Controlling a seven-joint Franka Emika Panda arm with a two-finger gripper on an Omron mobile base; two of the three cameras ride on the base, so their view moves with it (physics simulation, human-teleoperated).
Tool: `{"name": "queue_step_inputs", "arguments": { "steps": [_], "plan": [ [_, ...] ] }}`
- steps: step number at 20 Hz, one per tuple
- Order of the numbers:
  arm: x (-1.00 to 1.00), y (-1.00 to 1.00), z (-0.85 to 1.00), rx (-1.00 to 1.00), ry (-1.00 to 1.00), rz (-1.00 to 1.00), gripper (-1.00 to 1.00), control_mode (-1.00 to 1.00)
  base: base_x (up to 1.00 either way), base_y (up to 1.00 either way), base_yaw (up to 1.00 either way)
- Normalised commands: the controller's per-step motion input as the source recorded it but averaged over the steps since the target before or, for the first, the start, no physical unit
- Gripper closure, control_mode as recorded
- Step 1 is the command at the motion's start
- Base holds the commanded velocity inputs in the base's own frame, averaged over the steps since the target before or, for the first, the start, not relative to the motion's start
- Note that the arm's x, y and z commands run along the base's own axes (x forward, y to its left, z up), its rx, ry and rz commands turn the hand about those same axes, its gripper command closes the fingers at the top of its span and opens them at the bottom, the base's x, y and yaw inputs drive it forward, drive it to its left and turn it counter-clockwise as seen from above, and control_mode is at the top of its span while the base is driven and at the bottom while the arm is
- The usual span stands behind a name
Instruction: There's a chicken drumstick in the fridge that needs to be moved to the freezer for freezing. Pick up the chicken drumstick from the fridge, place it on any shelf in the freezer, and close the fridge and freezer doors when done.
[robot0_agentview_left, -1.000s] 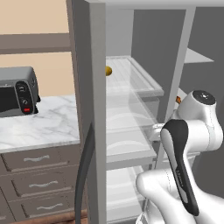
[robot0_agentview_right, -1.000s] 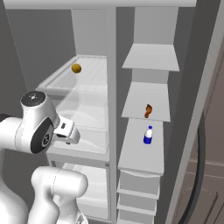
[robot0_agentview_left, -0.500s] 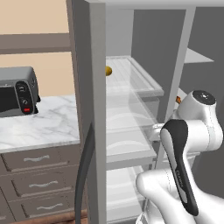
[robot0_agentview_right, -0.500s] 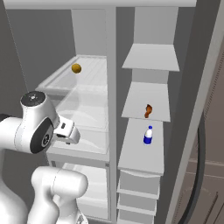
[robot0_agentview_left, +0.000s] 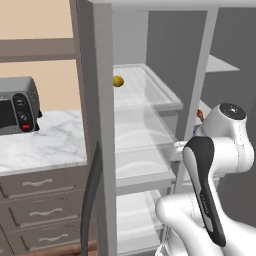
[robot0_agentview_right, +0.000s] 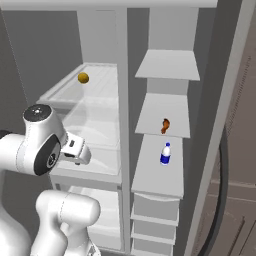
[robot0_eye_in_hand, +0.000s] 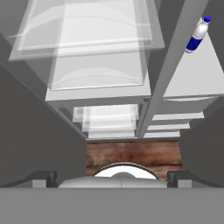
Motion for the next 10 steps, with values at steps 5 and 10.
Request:
{"name": "queue_step_inputs", "arguments": {
  "steps": [5, 10],
  "plan": [
    [0.00, 0.00, 0.00, 0.00, 0.00, 0.00, -1.00, 1.00, 0.00, -0.66, 0.00],
    [0.00, 0.00, 0.00, 0.00, 0.00, 0.00, -1.00, 1.00, 0.00, -0.20, -0.01]
  ]
}}
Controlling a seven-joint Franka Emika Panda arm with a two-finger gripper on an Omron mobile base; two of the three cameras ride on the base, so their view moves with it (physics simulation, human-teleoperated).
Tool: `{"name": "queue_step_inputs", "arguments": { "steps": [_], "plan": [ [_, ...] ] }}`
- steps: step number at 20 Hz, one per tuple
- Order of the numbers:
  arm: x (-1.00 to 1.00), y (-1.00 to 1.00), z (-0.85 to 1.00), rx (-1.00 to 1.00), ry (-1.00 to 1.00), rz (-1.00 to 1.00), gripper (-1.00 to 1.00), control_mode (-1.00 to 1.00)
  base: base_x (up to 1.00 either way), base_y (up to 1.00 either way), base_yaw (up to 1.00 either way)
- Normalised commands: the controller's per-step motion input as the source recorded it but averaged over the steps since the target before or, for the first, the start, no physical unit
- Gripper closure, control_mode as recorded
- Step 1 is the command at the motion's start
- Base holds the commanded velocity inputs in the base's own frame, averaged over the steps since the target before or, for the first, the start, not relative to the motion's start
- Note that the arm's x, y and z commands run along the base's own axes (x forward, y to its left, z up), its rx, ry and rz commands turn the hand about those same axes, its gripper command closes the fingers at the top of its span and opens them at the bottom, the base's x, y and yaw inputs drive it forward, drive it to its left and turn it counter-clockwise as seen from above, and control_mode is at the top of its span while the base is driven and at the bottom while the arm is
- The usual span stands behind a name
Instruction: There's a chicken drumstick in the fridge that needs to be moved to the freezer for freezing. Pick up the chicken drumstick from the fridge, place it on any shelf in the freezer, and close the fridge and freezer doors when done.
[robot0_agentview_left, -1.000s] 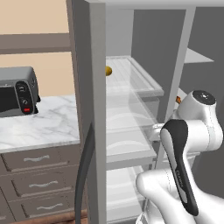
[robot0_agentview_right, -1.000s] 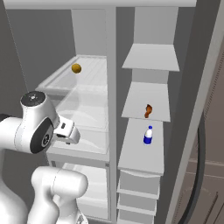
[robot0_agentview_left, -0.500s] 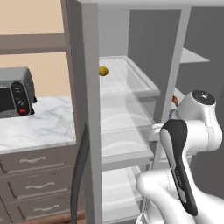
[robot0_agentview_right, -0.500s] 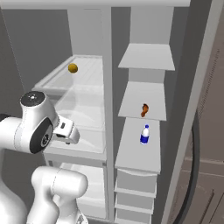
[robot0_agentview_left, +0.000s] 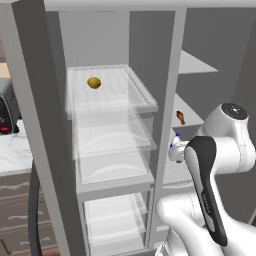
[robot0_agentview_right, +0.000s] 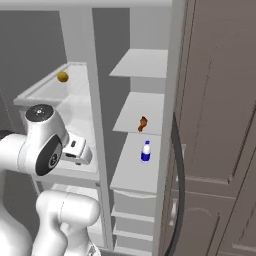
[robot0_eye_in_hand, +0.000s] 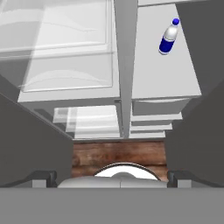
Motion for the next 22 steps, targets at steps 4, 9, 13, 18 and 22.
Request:
{"name": "queue_step_inputs", "arguments": {
  "steps": [4, 9, 13, 18, 22],
  "plan": [
    [0.00, 0.00, 0.00, 0.00, 0.00, 0.00, -1.00, 1.00, -0.11, 0.03, -0.03],
    [0.00, 0.00, 0.00, 0.00, 0.00, 0.00, -1.00, 1.00, -0.47, 0.00, 0.00],
    [0.00, 0.00, 0.00, 0.00, 0.00, 0.00, -1.00, 1.00, -0.58, 0.00, 0.00],
    [0.00, 0.00, 0.00, 0.00, 0.00, 0.00, -1.00, 1.00, -0.60, 0.00, 0.00],
    [0.00, 0.00, 0.00, 0.00, 0.00, 0.00, -1.00, 1.00, -0.59, 0.00, 0.00]
  ]
}}
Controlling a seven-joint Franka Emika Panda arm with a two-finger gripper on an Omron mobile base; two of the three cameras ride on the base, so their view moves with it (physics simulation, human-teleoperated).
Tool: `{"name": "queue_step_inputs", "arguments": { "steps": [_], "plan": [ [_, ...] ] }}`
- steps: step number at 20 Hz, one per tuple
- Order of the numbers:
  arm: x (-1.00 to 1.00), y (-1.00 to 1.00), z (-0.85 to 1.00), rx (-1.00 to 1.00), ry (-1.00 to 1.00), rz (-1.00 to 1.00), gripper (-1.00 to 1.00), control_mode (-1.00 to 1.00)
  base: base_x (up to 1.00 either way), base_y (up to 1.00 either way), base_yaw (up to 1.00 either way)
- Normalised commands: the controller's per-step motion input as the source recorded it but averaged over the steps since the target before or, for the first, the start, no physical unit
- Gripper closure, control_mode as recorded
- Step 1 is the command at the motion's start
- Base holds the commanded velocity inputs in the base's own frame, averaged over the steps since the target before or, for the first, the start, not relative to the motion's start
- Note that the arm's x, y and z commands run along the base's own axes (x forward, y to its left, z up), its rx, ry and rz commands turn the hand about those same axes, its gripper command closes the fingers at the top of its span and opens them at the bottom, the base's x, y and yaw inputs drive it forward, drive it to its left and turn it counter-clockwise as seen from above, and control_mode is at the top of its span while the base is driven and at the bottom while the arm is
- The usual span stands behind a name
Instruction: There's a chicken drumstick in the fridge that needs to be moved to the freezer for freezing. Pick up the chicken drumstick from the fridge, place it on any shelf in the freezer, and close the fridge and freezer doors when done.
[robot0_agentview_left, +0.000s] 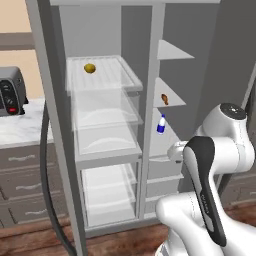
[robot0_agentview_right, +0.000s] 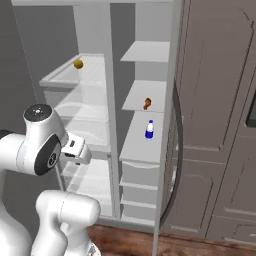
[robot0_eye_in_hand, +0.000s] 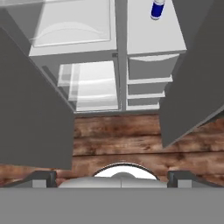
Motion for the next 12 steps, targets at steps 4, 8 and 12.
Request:
{"name": "queue_step_inputs", "arguments": {
  "steps": [4, 8, 12],
  "plan": [
    [0.00, 0.00, 0.00, 0.00, 0.00, 0.00, -1.00, 1.00, -0.56, 0.00, 0.00],
    [0.00, 0.00, 0.00, 0.00, 0.00, 0.00, -1.00, 1.00, -0.46, 0.00, 0.00],
    [0.00, 0.00, 0.00, 0.00, 0.00, 0.00, -1.00, 1.00, -0.30, 0.00, 0.00]
  ]
}}
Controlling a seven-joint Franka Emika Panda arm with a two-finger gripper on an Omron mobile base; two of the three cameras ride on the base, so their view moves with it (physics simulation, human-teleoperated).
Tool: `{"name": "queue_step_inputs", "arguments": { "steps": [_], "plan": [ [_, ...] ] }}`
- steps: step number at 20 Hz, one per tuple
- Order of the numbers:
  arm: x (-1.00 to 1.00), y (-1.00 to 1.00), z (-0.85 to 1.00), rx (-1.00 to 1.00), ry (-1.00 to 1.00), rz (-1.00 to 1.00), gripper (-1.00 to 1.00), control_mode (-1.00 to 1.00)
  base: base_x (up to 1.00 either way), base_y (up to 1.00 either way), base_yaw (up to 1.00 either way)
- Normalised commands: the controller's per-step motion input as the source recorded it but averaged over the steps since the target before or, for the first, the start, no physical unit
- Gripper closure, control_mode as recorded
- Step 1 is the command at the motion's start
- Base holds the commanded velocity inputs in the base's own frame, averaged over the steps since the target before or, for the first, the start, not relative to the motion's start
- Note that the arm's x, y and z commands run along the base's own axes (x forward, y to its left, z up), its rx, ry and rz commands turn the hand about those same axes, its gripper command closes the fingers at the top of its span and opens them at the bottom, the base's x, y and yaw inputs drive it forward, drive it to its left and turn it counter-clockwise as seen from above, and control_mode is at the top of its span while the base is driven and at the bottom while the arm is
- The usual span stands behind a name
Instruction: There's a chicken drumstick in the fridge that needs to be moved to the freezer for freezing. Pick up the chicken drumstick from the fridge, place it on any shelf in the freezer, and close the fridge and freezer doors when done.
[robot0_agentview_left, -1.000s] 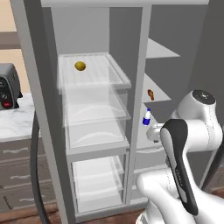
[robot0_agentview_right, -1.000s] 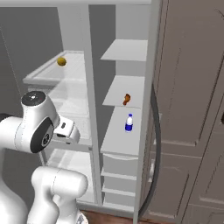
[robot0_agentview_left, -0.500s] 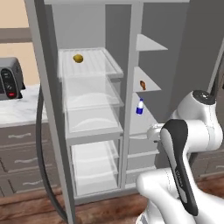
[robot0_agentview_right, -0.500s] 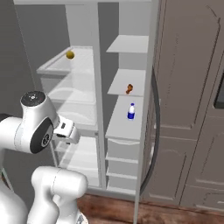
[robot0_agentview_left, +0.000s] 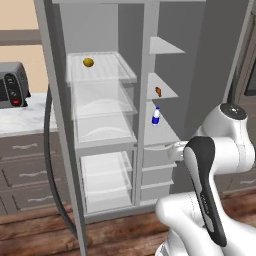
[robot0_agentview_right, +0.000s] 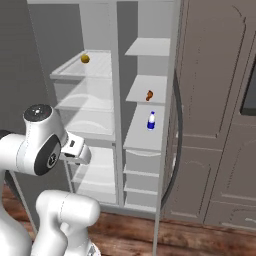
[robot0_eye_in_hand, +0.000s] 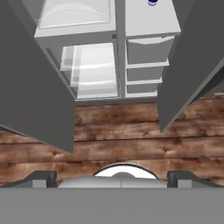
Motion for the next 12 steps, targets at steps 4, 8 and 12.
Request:
{"name": "queue_step_inputs", "arguments": {
  "steps": [4, 8, 12],
  "plan": [
    [0.00, 0.00, 0.00, 0.00, 0.00, 0.00, -1.00, 1.00, -0.02, 0.04, 0.00],
    [0.00, 0.00, 0.00, 0.00, 0.00, 0.00, -1.00, 1.00, 0.00, 0.42, 0.00],
    [0.00, 0.00, 0.00, 0.00, 0.00, 0.00, -1.00, 1.00, 0.00, 0.41, 0.00]
  ]
}}
